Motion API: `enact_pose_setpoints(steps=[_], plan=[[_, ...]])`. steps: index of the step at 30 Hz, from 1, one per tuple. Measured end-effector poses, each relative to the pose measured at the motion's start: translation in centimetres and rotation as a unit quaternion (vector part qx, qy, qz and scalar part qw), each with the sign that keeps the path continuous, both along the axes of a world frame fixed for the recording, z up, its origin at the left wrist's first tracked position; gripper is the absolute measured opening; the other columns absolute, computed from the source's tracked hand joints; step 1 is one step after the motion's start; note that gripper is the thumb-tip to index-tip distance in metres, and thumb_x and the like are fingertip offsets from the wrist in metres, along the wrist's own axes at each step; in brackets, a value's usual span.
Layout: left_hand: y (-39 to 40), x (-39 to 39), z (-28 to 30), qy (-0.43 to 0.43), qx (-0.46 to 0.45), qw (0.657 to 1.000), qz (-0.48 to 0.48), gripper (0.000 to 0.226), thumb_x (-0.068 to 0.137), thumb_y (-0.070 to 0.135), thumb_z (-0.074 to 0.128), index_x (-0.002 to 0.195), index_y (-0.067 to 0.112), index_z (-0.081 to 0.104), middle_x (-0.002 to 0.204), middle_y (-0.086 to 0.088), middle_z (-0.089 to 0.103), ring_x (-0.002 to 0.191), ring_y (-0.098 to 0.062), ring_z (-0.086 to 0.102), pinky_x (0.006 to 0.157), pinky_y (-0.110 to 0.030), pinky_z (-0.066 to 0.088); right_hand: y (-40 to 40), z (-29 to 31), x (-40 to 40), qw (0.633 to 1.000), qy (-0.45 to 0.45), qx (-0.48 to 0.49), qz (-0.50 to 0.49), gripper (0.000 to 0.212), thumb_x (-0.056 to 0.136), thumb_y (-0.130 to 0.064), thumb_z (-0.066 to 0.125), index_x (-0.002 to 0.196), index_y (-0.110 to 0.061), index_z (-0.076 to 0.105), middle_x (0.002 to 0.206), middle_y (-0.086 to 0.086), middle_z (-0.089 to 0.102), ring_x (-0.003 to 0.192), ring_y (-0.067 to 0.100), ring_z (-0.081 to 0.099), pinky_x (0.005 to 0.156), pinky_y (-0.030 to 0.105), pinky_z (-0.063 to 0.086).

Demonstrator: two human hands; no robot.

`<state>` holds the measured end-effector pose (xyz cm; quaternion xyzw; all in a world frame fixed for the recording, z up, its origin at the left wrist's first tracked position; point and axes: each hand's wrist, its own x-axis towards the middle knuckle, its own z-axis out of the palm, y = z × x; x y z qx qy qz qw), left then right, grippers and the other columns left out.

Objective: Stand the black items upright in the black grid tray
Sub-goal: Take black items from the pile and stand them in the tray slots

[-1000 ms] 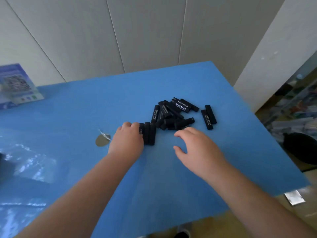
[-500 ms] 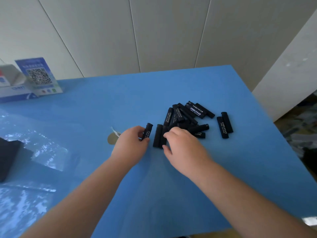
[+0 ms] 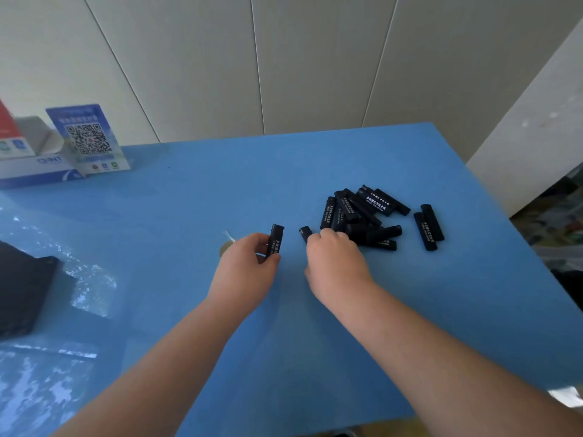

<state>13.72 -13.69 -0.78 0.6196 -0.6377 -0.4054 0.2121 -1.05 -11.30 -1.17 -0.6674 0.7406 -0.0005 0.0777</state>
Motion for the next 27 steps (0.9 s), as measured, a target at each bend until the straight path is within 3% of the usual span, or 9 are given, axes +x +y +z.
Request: enact_pose_setpoints(steps=[3, 6, 9, 12, 16, 21, 27], plan=[[0.1, 0.6, 0.3, 0.011, -0.004, 1.0, -0.008, 0.015, 0.092, 0.022, 0.059, 0.104, 0.031, 0.061, 0.092, 0.012, 0.067, 0.077, -0.005, 0.065, 0.053, -0.021, 0.043, -0.3, 0.2, 0.5, 1.0, 0.007, 0.012, -0.027, 0.025, 0.087, -0.002, 0.061, 0.112, -0.007, 0.057, 0.113, 0.01, 0.059, 0.103, 0.026, 0.056, 0.076, 0.032, 0.044], [0.2, 1.0, 0.6, 0.018, -0.011, 1.0, -0.019, 0.015, 0.092, 0.021, 0.059, 0.104, 0.031, 0.061, 0.092, 0.012, 0.067, 0.078, -0.004, 0.064, 0.053, -0.02, 0.042, -0.4, 0.7, 0.9, 0.998, -0.016, 0.031, -0.057, 0.017, 0.084, 0.003, 0.059, 0.09, -0.011, 0.051, 0.104, 0.009, 0.061, 0.087, 0.025, 0.053, 0.066, 0.032, 0.042], [0.2, 1.2, 0.9, 0.025, -0.015, 0.999, -0.031, 0.015, 0.092, 0.022, 0.06, 0.102, 0.033, 0.061, 0.092, 0.013, 0.067, 0.08, -0.005, 0.065, 0.056, -0.023, 0.044, 0.3, 1.0, 1.0, 0.986, -0.11, 0.037, -0.121, 0.007, 0.083, -0.01, 0.061, 0.083, -0.012, 0.054, 0.092, 0.006, 0.065, 0.08, 0.027, 0.06, 0.06, 0.034, 0.047], [0.5, 1.2, 1.1, 0.033, -0.02, 0.998, -0.044, 0.014, 0.091, 0.022, 0.061, 0.1, 0.033, 0.061, 0.091, 0.014, 0.068, 0.078, -0.004, 0.065, 0.055, -0.021, 0.042, 1.8, 1.6, 0.7, 0.922, -0.318, 0.034, -0.218, 0.026, 0.07, -0.023, 0.063, 0.094, -0.017, 0.069, 0.088, 0.004, 0.074, 0.071, 0.023, 0.069, 0.063, 0.035, 0.056], [1.4, 0.6, 1.5, 0.066, -0.008, 0.997, -0.044, 0.014, 0.091, 0.022, 0.062, 0.101, 0.03, 0.062, 0.09, 0.013, 0.069, 0.072, -0.002, 0.067, 0.056, -0.02, 0.046, 4.3, 3.0, -0.6, 0.839, -0.471, 0.026, -0.27, 0.024, 0.07, -0.018, 0.06, 0.09, -0.012, 0.073, 0.078, 0.004, 0.073, 0.066, 0.014, 0.053, 0.064, 0.031, 0.044], [3.8, -1.0, 2.5, 0.106, 0.025, 0.993, -0.054, 0.02, 0.09, 0.02, 0.065, 0.093, 0.04, 0.063, 0.086, 0.012, 0.071, 0.072, -0.004, 0.07, 0.072, -0.024, 0.056, 7.4, 4.8, -3.3, 0.82, -0.511, 0.012, -0.259, 0.018, 0.085, -0.019, 0.061, 0.085, -0.025, 0.078, 0.07, -0.02, 0.069, 0.058, -0.002, 0.055, 0.066, 0.018, 0.045], [7.4, -3.0, 3.4, 0.188, 0.043, 0.981, 0.016, 0.015, 0.091, 0.012, 0.065, 0.101, 0.024, 0.068, 0.079, 0.014, 0.072, 0.075, -0.005, 0.071, 0.08, -0.026, 0.058, 9.9, 5.5, -6.7, 0.814, -0.544, -0.032, -0.202, 0.008, 0.089, -0.026, 0.069, 0.088, -0.03, 0.076, 0.088, -0.013, 0.076, 0.084, 0.011, 0.067, 0.08, 0.031, 0.057]])
